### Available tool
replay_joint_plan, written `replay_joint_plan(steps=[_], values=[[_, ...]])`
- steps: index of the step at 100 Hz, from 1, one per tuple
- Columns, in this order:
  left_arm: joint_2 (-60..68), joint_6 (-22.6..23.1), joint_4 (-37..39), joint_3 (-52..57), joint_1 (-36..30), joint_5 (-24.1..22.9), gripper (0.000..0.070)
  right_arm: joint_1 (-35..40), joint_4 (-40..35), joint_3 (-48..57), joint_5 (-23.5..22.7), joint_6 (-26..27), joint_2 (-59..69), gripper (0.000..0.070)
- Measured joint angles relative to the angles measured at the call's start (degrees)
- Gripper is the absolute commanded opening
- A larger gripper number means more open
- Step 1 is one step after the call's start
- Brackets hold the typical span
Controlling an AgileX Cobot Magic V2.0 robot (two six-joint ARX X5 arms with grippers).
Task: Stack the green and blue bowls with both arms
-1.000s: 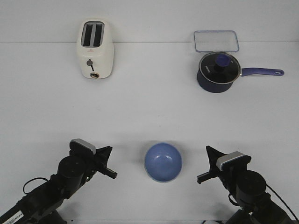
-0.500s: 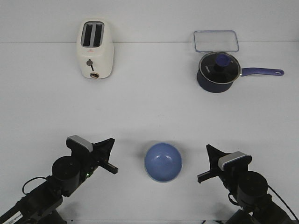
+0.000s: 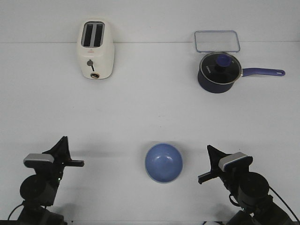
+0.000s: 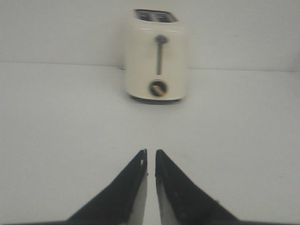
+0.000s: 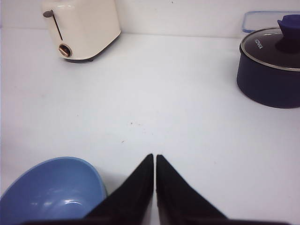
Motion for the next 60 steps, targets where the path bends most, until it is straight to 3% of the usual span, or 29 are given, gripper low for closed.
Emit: replay_joint_plan(steps=[21,60], values=[[-12.90,1.33,0.28,-11.50,9.79,0.70,0.0015,0.00,0.00,0.00,0.00,0.00,0.00,0.0010],[-14.40,2.89,-3.34,-13.31,10.40,2.47,0.0015,0.00,0.13,0.00,0.00,0.00,0.00,0.0010]])
